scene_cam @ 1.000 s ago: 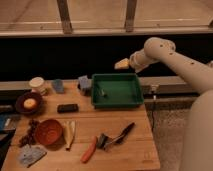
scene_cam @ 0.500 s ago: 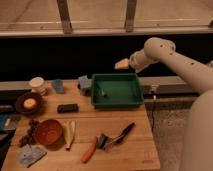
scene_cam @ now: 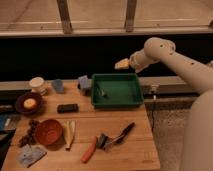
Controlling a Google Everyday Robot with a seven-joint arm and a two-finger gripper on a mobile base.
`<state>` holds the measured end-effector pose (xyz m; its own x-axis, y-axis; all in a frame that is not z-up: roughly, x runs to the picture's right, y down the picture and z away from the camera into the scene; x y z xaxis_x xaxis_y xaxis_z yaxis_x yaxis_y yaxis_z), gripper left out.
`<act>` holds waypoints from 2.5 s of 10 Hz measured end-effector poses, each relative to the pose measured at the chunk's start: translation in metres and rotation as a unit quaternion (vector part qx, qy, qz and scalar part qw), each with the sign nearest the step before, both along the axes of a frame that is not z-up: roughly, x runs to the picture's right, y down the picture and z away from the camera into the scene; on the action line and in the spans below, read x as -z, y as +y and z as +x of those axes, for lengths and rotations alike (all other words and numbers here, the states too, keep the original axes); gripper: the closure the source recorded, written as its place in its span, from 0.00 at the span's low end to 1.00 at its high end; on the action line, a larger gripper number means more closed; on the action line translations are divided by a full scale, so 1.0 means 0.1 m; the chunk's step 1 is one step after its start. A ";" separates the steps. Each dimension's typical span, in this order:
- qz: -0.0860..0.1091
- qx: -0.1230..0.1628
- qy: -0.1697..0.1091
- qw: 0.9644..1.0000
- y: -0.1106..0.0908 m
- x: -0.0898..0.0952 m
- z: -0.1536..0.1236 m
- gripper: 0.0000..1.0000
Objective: Place fork in plastic cup
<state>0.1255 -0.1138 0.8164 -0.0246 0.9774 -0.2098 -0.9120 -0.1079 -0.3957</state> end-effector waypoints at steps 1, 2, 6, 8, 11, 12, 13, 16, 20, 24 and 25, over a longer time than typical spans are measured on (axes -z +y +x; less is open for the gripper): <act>0.000 0.001 0.000 1.000 0.00 0.00 0.00 0.22; -0.005 0.016 0.006 1.000 0.02 -0.02 0.00 0.22; -0.036 0.114 0.012 0.993 0.13 -0.31 -0.62 0.22; -0.059 0.146 0.017 0.987 0.16 -0.53 -1.01 0.22; -0.096 0.172 0.032 0.980 0.36 -0.74 -1.14 0.22; -0.110 0.179 0.041 0.977 0.47 -0.79 -1.08 0.22; -0.119 0.182 0.051 0.975 0.56 -0.81 -1.00 0.22; -0.159 0.185 0.089 0.966 0.86 -0.81 -0.59 0.22; -0.158 0.186 0.087 0.966 0.85 -0.81 -0.62 0.22; -0.189 0.191 0.084 0.959 1.02 -1.00 -0.65 0.22; -0.202 0.193 0.085 0.957 1.13 -1.10 -0.62 0.22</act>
<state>0.0636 -0.0011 0.9267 0.2539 0.7611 -0.5968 -0.9622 0.1362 -0.2357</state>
